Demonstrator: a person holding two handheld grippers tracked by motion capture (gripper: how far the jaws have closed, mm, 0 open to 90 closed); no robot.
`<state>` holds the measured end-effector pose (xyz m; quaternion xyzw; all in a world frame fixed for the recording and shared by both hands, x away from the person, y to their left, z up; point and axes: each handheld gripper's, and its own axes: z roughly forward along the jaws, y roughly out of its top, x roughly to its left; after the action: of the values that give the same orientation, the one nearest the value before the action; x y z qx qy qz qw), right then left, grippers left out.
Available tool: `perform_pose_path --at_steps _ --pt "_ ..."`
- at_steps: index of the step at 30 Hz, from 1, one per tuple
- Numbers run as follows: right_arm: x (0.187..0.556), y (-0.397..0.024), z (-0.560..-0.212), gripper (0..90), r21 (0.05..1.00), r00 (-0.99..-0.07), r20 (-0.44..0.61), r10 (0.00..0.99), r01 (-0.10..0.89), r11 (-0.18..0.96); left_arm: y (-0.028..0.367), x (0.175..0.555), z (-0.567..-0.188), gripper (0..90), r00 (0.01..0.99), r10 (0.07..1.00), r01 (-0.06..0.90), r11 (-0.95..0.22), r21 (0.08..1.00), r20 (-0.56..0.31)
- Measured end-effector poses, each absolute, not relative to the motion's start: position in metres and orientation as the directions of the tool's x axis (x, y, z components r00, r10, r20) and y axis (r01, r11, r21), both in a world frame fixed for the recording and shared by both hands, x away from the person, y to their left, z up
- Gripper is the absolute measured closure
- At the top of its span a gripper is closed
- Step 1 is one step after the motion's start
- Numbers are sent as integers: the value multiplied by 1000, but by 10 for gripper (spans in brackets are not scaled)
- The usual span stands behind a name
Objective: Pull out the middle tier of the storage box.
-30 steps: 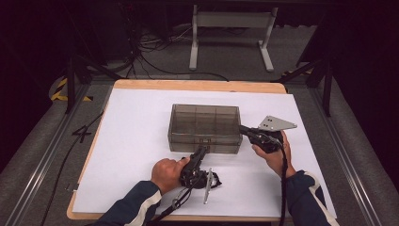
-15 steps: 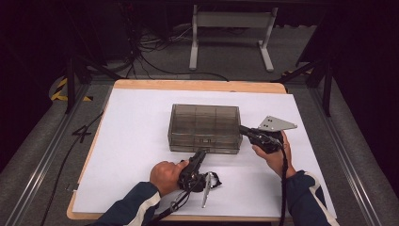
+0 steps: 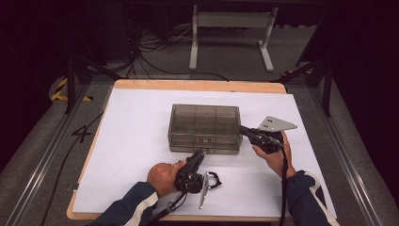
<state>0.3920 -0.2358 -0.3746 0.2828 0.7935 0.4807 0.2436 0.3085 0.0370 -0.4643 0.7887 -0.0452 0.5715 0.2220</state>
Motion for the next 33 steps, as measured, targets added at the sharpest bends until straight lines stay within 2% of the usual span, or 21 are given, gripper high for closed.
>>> perform_pose_path --at_steps 5,8,14,18,21,22,25,28,31,33 --pt "391 -235 -374 900 898 -721 -125 682 210 387 48 302 -453 683 438 224 -330 -861 388 870" --pt "391 -235 -374 900 897 -721 -129 681 207 390 58 300 -442 671 497 292 -300 -826 478 817" --pt "389 -234 -372 900 890 -722 -138 678 210 404 96 302 -418 634 608 444 -191 -722 665 658" --pt "387 -234 -371 900 885 -721 -154 675 203 419 123 307 -411 593 640 515 -110 -673 732 570" --pt "382 -237 -367 900 893 -722 -158 674 187 409 148 313 -408 550 687 547 -39 -630 776 478" --pt "379 -238 -366 900 891 -725 -160 670 185 414 148 313 -408 544 687 547 -39 -630 776 478" --pt "372 -243 -366 900 889 -730 -165 663 181 421 169 324 -411 510 739 575 60 -575 816 351" --pt "365 -248 -370 887 881 -736 -172 655 183 437 178 336 -415 496 759 595 129 -534 836 263" --pt "358 -253 -376 877 872 -744 -161 648 200 446 182 346 -419 491 781 591 166 -509 845 202" --pt "356 -254 -379 869 867 -751 -156 641 207 453 182 349 -420 533 794 580 173 -502 848 181"
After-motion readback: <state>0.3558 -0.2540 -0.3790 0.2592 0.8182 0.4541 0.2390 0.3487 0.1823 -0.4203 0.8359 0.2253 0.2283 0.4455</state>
